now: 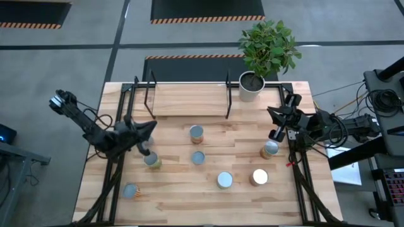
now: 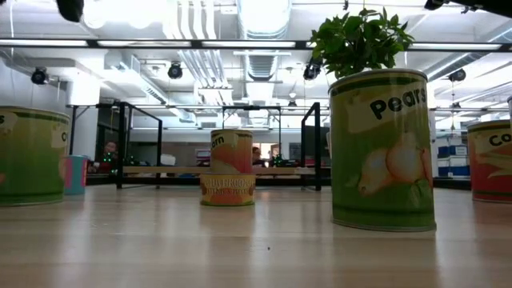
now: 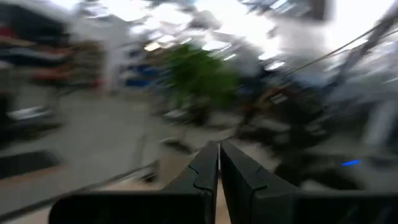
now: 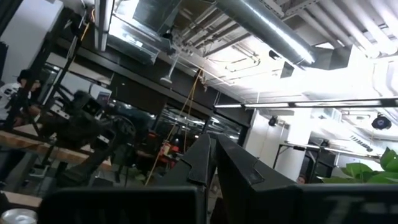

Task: Pick and place cans onto a shelf
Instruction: Put the canned mixed vegetables on the shelf

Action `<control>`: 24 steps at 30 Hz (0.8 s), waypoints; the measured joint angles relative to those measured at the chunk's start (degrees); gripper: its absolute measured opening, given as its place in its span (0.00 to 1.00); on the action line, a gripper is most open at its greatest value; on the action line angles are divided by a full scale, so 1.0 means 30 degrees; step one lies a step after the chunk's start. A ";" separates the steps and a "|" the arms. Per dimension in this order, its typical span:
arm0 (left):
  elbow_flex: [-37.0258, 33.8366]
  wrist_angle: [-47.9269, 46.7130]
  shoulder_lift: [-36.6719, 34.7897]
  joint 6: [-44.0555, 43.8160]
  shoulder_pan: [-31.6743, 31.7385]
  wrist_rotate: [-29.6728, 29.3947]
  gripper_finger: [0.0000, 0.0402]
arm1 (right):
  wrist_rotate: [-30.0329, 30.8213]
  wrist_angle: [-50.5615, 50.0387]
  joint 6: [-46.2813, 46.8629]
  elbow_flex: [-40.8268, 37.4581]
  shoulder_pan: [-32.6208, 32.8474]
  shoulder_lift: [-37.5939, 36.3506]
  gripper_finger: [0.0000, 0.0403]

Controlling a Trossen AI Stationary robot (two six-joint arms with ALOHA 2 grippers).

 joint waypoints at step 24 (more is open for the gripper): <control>0.4981 -2.4248 0.2670 -2.5139 0.4712 0.3905 0.00 | -0.0004 -0.0303 -0.0398 0.0283 0.0000 -0.0015 0.04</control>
